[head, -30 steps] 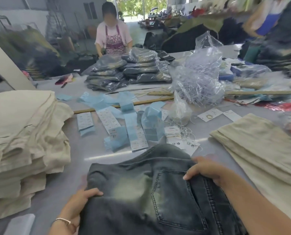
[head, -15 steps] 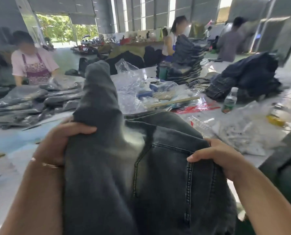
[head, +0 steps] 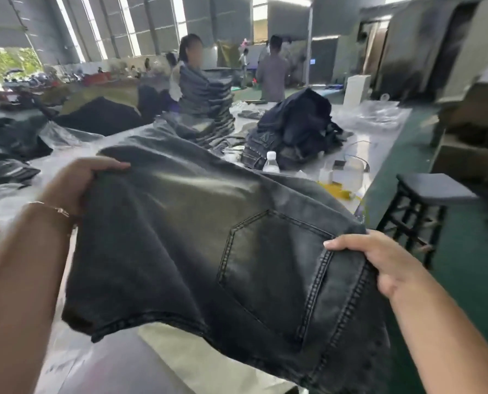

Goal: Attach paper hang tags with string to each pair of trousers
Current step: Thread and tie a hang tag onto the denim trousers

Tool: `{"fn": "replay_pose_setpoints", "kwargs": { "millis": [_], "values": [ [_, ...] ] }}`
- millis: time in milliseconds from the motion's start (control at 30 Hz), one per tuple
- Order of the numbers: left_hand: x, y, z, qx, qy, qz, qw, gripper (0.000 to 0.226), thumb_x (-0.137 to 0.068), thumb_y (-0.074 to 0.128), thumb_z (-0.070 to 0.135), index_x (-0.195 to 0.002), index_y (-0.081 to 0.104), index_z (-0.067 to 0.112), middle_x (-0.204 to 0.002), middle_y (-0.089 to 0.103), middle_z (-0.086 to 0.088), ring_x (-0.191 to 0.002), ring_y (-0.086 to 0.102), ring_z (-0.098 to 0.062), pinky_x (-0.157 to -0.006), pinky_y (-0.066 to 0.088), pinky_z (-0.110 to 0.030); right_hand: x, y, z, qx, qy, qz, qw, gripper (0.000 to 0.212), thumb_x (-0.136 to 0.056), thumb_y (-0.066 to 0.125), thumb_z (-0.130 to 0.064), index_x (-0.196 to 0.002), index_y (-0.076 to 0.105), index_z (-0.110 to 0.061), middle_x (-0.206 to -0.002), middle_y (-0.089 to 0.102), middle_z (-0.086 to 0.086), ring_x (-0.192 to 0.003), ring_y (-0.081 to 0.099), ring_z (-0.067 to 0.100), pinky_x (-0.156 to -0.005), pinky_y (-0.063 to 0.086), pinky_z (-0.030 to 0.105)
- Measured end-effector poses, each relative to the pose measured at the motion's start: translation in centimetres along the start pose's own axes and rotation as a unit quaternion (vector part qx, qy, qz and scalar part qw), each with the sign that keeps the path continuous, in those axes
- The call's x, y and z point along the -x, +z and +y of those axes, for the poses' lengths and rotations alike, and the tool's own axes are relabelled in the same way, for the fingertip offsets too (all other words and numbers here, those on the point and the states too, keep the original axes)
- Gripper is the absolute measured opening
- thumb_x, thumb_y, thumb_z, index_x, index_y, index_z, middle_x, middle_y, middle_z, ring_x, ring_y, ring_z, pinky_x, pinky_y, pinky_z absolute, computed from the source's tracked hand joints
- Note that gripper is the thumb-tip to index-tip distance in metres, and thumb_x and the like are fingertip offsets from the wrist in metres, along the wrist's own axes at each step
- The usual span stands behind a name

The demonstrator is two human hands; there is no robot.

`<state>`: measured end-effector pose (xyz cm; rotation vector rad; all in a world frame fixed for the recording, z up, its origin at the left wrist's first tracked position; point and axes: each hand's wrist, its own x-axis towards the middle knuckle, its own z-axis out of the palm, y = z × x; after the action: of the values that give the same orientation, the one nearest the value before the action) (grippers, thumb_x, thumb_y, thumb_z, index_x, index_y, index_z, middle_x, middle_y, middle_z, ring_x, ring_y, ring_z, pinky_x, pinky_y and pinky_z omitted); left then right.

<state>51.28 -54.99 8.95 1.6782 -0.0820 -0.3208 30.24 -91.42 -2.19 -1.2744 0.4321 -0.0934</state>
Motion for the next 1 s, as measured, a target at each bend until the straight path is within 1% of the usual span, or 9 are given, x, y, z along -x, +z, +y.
{"fn": "replay_pose_setpoints", "kwargs": {
  "millis": [67,133,167,233,333,433,667,800,1000],
  "values": [
    [-4.8,-2.0,-4.6,-0.152,-0.006,0.105,0.983,0.033,-0.086,0.065,0.019,-0.106,0.066,-0.008,-0.102,0.069,-0.027,-0.087,0.068,-0.031,-0.085,0.055,-0.041,-2.7,1.2,2.3,0.030,0.038,0.017,0.999,0.047,-0.056,0.082,-0.004,-0.101,0.071,0.003,-0.090,0.073,0.023,-0.073,0.072,0.033,-0.063,0.060,0.042],
    [-7.3,-2.6,-10.5,-0.427,-0.023,0.151,0.891,0.045,-0.089,0.067,0.024,-0.126,0.058,0.001,-0.131,0.056,-0.025,-0.117,0.055,-0.037,-0.102,0.041,-0.044,-5.4,3.0,5.4,0.214,0.068,0.064,0.972,0.056,-0.076,0.079,-0.019,-0.124,0.057,0.002,-0.116,0.066,0.019,-0.101,0.067,0.032,-0.085,0.056,0.042],
    [-7.4,-2.1,-13.7,-0.516,-0.034,0.122,0.847,0.051,-0.089,0.067,0.028,-0.133,0.054,0.005,-0.138,0.052,-0.021,-0.124,0.051,-0.036,-0.104,0.038,-0.040,-6.5,4.1,7.3,0.385,0.073,0.087,0.916,0.070,-0.081,0.075,-0.033,-0.136,0.045,-0.002,-0.134,0.052,0.017,-0.120,0.054,0.032,-0.096,0.050,0.041],
    [-7.3,-0.3,-19.5,-0.579,-0.055,0.037,0.813,0.050,-0.090,0.063,0.037,-0.134,0.055,0.014,-0.139,0.054,-0.013,-0.126,0.051,-0.029,-0.101,0.039,-0.033,-7.4,6.2,10.4,0.642,0.002,0.078,0.763,0.080,-0.085,0.065,-0.046,-0.146,0.026,-0.013,-0.153,0.023,0.011,-0.139,0.026,0.033,-0.105,0.038,0.043],
    [-6.1,3.5,-25.4,-0.594,-0.070,-0.100,0.795,0.045,-0.091,0.057,0.046,-0.129,0.058,0.022,-0.139,0.054,-0.005,-0.124,0.052,-0.023,-0.100,0.040,-0.029,-7.8,9.1,14.2,0.733,-0.085,-0.054,0.672,0.054,-0.091,0.058,-0.036,-0.138,0.037,-0.020,-0.144,0.032,0.007,-0.133,0.031,0.031,-0.103,0.034,0.045],
    [-4.5,4.9,-27.7,-0.616,-0.053,-0.128,0.776,0.062,-0.091,0.055,0.048,-0.147,0.038,0.029,-0.158,0.027,-0.001,-0.140,0.033,-0.026,-0.116,0.027,-0.033,-7.9,11.0,15.9,0.787,-0.071,-0.110,0.603,0.043,-0.094,0.053,-0.030,-0.133,0.043,-0.016,-0.135,0.040,0.009,-0.128,0.037,0.031,-0.104,0.032,0.046],
    [1.9,-3.8,-27.3,-0.519,-0.031,-0.015,0.854,0.030,-0.093,0.057,0.033,-0.122,0.062,0.027,-0.127,0.060,0.009,-0.116,0.054,-0.008,-0.092,0.036,-0.015,-8.1,17.5,16.1,0.721,-0.126,-0.164,0.661,0.021,-0.094,0.048,-0.033,-0.111,0.049,-0.022,-0.113,0.049,0.000,-0.115,0.049,0.024,-0.089,0.038,0.036],
    [10.4,-12.8,-28.9,-0.499,-0.064,0.089,0.860,0.022,-0.094,0.059,0.027,-0.114,0.065,0.025,-0.122,0.061,0.008,-0.117,0.055,-0.009,-0.101,0.036,-0.018,-5.0,25.3,19.0,0.649,-0.170,-0.279,0.687,0.020,-0.089,0.052,-0.036,-0.109,0.050,-0.032,-0.108,0.047,-0.008,-0.110,0.053,0.017,-0.079,0.037,0.028],
    [26.4,-27.3,-33.0,-0.468,-0.188,0.321,0.802,0.023,-0.090,0.062,0.020,-0.112,0.066,0.019,-0.124,0.059,0.001,-0.122,0.051,-0.018,-0.103,0.032,-0.022,3.4,37.5,24.4,0.596,-0.187,-0.434,0.649,0.031,-0.089,0.056,-0.044,-0.118,0.050,-0.035,-0.114,0.046,-0.015,-0.105,0.054,0.005,-0.090,0.039,0.016]
  ]
}}
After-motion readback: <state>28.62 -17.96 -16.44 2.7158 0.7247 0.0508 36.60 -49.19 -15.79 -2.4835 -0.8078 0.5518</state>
